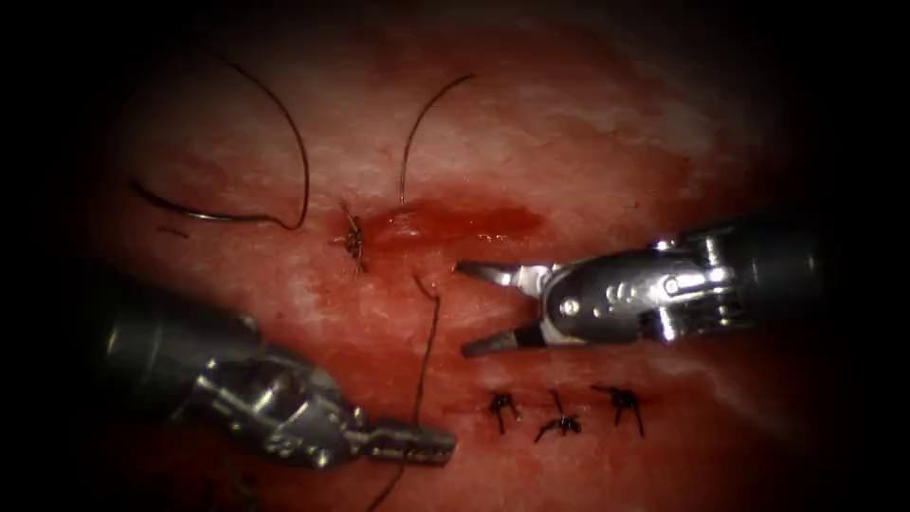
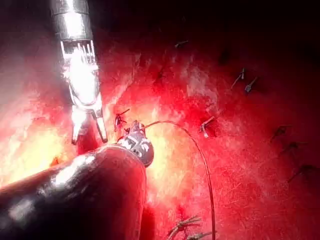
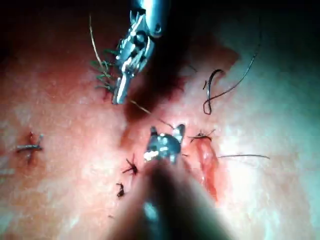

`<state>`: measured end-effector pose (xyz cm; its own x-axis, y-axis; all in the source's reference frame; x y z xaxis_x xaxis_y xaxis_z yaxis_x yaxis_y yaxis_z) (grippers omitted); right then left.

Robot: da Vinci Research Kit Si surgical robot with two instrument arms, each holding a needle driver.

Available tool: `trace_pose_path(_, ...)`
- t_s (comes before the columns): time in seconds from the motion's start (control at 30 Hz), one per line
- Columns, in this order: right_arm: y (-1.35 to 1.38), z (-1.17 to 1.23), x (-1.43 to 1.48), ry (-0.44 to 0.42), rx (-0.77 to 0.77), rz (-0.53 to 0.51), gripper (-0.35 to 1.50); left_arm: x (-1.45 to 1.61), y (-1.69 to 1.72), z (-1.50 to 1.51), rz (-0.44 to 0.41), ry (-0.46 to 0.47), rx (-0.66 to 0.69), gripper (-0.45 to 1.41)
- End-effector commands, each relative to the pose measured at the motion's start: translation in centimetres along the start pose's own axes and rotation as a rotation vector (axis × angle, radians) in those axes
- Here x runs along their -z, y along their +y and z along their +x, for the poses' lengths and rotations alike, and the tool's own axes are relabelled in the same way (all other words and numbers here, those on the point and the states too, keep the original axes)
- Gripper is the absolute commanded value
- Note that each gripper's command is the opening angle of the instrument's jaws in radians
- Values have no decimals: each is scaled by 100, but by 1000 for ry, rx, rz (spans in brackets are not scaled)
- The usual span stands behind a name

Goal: Wound Closure

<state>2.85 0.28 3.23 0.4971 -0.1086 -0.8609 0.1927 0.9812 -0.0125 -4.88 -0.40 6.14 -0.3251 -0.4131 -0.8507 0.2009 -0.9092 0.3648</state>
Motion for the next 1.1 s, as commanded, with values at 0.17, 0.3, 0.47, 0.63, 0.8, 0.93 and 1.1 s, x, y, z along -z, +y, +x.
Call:
trace_pose_path(0.17,-9,18,-24,-3,126,-21,105,-11,-2,-16,-3,7,4,-45)
trace_pose_path(0.3,-3,23,-31,-32,215,-79,111,-12,-5,-23,-2,7,4,-45)
trace_pose_path(0.47,-4,29,-35,-35,247,-86,93,-11,-6,-23,-3,9,-1,-45)
trace_pose_path(0.63,-6,25,-31,-62,285,3,-35,-7,-10,-21,-4,12,8,-45)
trace_pose_path(0.8,-7,18,-28,-92,291,63,-35,-2,-19,-21,-7,18,45,-45)
trace_pose_path(0.93,-5,15,-26,-97,291,60,-35,1,-24,-21,-6,18,49,-45)
trace_pose_path(1.1,-4,15,-25,-101,290,57,-35,1,-24,-21,-7,18,49,-45)
